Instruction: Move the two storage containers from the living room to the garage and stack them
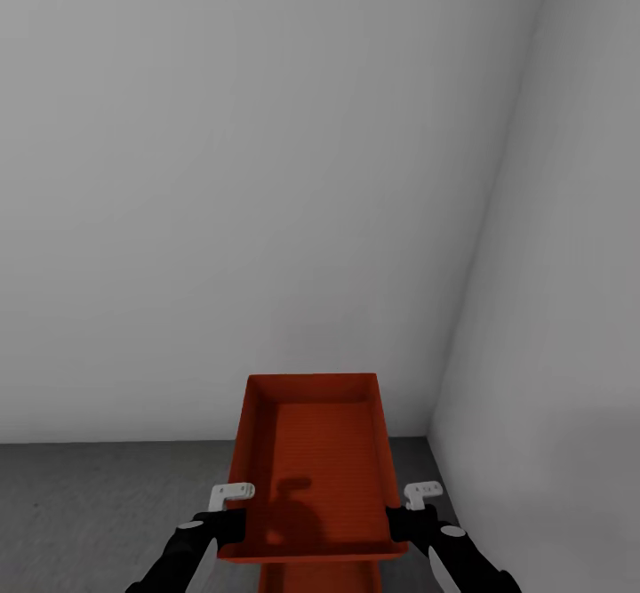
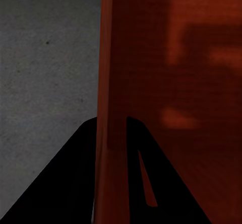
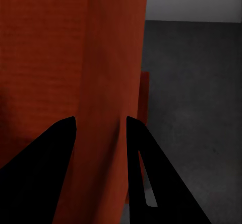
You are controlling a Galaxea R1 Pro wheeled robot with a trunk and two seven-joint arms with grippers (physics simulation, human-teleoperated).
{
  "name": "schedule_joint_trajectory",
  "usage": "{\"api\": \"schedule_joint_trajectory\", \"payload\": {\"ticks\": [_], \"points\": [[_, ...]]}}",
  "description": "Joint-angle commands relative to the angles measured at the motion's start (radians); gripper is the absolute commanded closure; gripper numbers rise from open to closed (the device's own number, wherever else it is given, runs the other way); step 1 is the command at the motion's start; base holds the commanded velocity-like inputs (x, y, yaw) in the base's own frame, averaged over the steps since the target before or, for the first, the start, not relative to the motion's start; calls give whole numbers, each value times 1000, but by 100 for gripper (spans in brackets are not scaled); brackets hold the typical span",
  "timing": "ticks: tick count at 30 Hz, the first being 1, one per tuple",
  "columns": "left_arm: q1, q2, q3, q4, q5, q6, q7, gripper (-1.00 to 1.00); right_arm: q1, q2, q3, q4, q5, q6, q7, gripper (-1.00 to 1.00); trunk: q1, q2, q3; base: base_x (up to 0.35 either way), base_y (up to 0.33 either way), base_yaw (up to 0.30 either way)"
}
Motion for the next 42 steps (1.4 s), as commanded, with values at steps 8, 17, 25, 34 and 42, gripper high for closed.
{"api": "schedule_joint_trajectory", "payload": {"ticks": [8, 17, 25, 34, 42], "points": [[0, 1, -1, 0, -15, 8, 27, 100, -1, -1, 7, -21, -13, -17, 30, 100, 0, -1, -2, 0, 0, 0], [0, 1, -1, 0, -15, 8, 27, 100, -1, -1, 6, -21, -13, -17, 30, 100, 0, -1, -2, 0, 0, 0], [0, 2, -1, 0, -15, 8, 27, 100, -1, -1, 7, -21, -14, -17, 30, 100, 0, -1, -3, 0, 0, 0], [0, 1, -1, 0, -15, 8, 27, 100, -1, -1, 7, -21, -15, -17, 30, 100, 0, -1, -17, 0, 0, 0], [0, 2, -1, 0, -15, 8, 27, 100, -1, -1, 6, -21, -15, -17, 30, 100, 0, -1, -30, 0, 0, 0]]}}
